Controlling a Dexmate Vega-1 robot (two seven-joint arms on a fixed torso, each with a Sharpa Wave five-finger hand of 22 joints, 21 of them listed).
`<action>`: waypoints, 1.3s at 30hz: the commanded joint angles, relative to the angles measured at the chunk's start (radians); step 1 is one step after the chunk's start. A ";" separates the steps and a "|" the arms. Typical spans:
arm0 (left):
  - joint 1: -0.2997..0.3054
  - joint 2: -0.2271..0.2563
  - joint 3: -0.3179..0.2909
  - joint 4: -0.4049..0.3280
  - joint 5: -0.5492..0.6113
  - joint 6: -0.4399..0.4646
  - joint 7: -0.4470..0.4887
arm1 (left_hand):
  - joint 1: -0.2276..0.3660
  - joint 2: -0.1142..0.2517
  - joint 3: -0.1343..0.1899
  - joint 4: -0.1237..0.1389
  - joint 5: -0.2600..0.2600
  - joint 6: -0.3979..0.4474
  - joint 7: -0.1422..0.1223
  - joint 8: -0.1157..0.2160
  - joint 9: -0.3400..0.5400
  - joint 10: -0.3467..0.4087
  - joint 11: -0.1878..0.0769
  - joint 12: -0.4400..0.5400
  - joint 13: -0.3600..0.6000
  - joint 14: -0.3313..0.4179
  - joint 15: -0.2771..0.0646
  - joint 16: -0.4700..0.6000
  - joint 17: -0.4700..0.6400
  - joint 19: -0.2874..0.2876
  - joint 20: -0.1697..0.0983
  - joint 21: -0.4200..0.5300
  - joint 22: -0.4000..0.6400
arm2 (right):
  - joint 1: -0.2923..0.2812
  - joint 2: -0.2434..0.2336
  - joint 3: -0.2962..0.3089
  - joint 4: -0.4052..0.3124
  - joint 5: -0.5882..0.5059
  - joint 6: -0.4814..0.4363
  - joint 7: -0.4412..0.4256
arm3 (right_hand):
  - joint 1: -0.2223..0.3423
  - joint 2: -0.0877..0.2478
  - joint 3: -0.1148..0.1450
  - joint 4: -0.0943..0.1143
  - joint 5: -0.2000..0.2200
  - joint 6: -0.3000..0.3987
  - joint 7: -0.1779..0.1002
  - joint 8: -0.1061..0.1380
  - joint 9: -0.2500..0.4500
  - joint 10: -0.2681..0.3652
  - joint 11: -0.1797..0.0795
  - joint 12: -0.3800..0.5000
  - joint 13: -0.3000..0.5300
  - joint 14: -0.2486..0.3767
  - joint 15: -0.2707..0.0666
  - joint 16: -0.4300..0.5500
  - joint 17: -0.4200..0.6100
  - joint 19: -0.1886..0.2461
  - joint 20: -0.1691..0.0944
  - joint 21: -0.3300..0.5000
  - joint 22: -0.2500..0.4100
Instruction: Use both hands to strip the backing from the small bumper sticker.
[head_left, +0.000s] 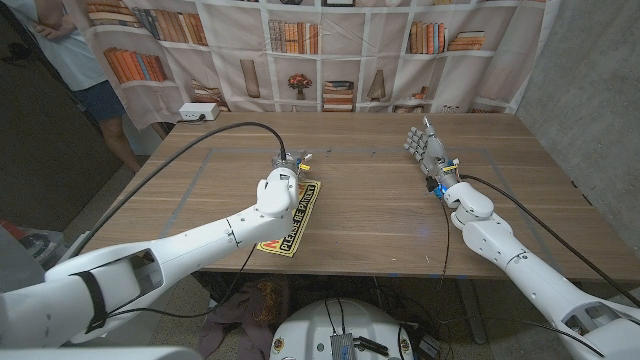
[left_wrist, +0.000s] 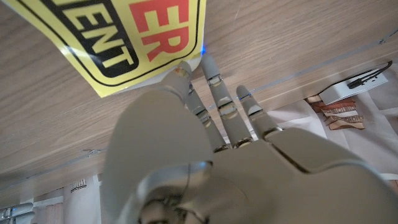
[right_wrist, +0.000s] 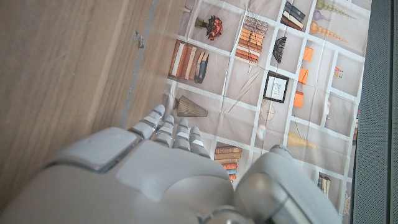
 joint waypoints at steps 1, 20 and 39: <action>0.056 0.024 -0.086 -0.006 -0.098 -0.149 0.116 | 0.019 -0.004 -0.028 0.007 -0.008 0.316 0.033 0.131 0.079 -0.050 -0.006 0.013 0.038 0.077 -0.113 -0.090 -0.053 0.330 -0.115 0.250 0.028 | -0.017 -0.002 0.007 -0.022 0.001 0.007 -0.013 | 0.004 0.008 -0.002 -0.001 -0.004 0.000 -0.001 0.002 0.004 0.004 -0.004 0.008 0.003 -0.003 -0.009 0.005 0.004 0.007 0.007 -0.005 0.006; 0.205 -0.037 -0.354 -0.038 -0.407 -0.313 0.281 | 0.052 -0.017 -0.011 0.002 0.002 0.533 0.126 0.284 0.212 -0.079 0.023 -0.017 0.084 0.163 -0.107 -0.136 -0.084 0.420 -0.162 0.403 -0.020 | -0.037 -0.013 0.016 -0.045 -0.005 0.021 -0.027 | 0.004 0.009 -0.003 -0.002 -0.004 -0.001 -0.001 0.002 0.004 0.004 -0.004 0.008 0.003 -0.002 -0.011 0.005 0.004 0.012 0.005 -0.007 0.006; 0.340 -0.182 -0.617 0.159 -1.031 -0.857 0.327 | 0.058 -0.014 0.000 0.006 0.007 0.559 0.140 0.282 0.205 -0.083 0.040 -0.025 0.087 0.151 -0.104 -0.146 -0.078 0.397 -0.161 0.408 -0.034 | -0.022 -0.025 0.005 -0.060 -0.043 0.007 -0.049 | 0.005 0.010 -0.004 -0.004 -0.004 0.000 -0.002 0.002 0.004 0.002 -0.005 0.007 0.003 -0.002 -0.012 0.004 0.004 0.014 0.004 -0.010 0.006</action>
